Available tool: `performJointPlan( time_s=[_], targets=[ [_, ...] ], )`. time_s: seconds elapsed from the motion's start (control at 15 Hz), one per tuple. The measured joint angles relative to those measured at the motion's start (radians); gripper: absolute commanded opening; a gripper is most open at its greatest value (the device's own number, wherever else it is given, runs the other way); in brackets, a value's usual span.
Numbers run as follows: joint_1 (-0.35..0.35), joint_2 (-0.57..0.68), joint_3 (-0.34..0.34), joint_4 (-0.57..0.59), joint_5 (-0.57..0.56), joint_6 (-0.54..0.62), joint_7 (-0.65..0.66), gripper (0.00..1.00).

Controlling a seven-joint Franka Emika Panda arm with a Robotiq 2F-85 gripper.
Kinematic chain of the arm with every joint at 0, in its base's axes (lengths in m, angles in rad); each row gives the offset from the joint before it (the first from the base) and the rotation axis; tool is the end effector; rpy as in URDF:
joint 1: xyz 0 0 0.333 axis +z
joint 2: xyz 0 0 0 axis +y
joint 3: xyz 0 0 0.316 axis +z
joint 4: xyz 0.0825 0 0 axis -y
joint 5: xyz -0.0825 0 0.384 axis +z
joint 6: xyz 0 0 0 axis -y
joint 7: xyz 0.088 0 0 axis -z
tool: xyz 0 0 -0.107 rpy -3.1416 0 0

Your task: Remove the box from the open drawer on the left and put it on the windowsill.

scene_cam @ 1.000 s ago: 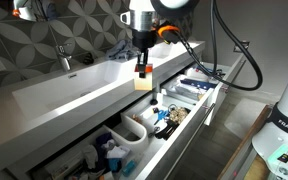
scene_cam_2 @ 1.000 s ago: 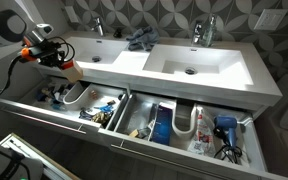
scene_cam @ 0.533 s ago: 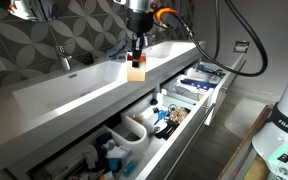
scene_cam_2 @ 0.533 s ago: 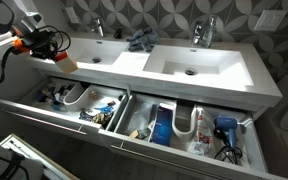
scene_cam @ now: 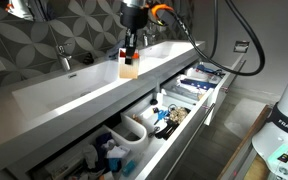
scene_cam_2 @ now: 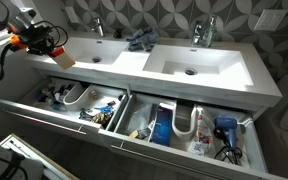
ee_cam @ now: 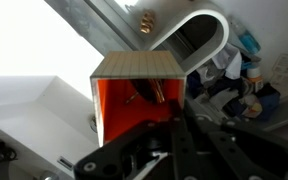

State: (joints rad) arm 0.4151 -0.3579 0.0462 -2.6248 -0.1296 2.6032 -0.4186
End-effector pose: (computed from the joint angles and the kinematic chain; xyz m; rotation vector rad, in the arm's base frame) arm 0.3861 0.1948 0.4026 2.6516 1.4140 0.5108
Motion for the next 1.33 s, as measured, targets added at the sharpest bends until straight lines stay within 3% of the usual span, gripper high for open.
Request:
performJointPlan(
  time_s=[0.4,0.8,1.33],
  targets=[
    [0.137,0.006,0.075,0.187,0.117,0.045,-0.119,0.01],
    [0.268,0.121,0.108,0.431,0.29,-0.025,-0.261,0.01],
    [0.255,0.315,0.187,0.638,0.335,-0.104,-0.295,0.03]
  ],
)
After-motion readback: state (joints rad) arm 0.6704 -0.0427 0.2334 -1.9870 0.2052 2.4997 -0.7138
